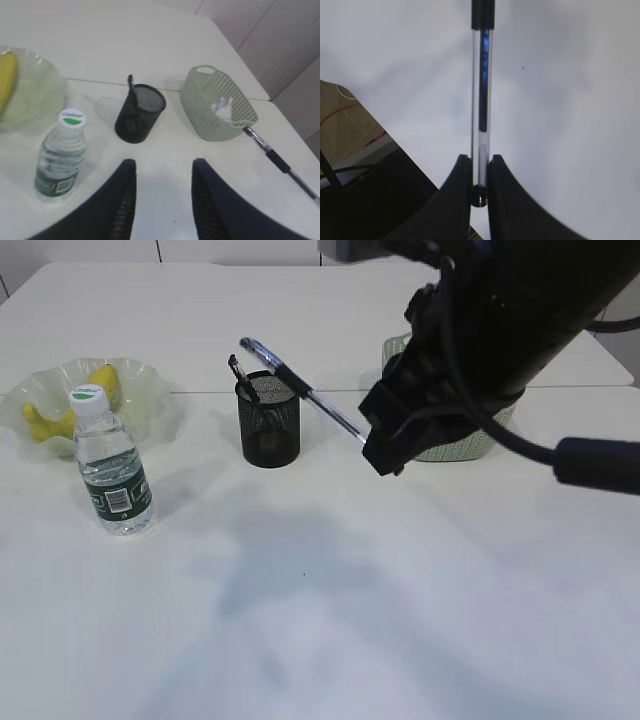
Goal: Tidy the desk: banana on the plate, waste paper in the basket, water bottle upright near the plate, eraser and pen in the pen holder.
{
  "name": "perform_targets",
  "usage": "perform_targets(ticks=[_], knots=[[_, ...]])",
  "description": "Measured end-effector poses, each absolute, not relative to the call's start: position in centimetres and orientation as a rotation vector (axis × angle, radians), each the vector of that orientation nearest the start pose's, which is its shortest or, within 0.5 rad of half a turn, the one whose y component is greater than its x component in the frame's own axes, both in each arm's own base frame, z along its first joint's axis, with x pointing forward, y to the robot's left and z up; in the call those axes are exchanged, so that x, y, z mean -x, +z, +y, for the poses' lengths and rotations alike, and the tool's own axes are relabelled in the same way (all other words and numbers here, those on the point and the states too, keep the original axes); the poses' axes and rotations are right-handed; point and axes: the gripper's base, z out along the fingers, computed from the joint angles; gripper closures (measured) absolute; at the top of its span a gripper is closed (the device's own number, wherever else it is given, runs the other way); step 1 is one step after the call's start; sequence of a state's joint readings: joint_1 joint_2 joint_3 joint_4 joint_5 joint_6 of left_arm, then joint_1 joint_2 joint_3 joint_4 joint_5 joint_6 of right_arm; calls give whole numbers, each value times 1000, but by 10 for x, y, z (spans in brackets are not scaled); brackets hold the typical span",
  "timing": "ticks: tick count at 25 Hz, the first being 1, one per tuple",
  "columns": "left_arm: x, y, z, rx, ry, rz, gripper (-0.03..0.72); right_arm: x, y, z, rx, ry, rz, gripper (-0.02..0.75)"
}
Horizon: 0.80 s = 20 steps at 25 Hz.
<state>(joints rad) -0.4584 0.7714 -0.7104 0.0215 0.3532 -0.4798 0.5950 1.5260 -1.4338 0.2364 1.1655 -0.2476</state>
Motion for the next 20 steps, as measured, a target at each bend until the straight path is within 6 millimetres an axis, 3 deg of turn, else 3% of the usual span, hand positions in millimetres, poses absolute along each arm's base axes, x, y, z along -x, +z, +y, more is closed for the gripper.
perform_targets(ticks=[9, 16, 20], knots=[[-161, 339, -114, -175, -722, 1895, 409, -230, 371, 191, 1087, 585, 2424, 699], [-175, 322, -133, -177, -753, 1959, 148, -230, 372, 193, 1087, 603, 2398, 699], [-178, 321, -135, -161, -772, 1942, 121, -232, 372, 194, 1075, 602, 2382, 699]])
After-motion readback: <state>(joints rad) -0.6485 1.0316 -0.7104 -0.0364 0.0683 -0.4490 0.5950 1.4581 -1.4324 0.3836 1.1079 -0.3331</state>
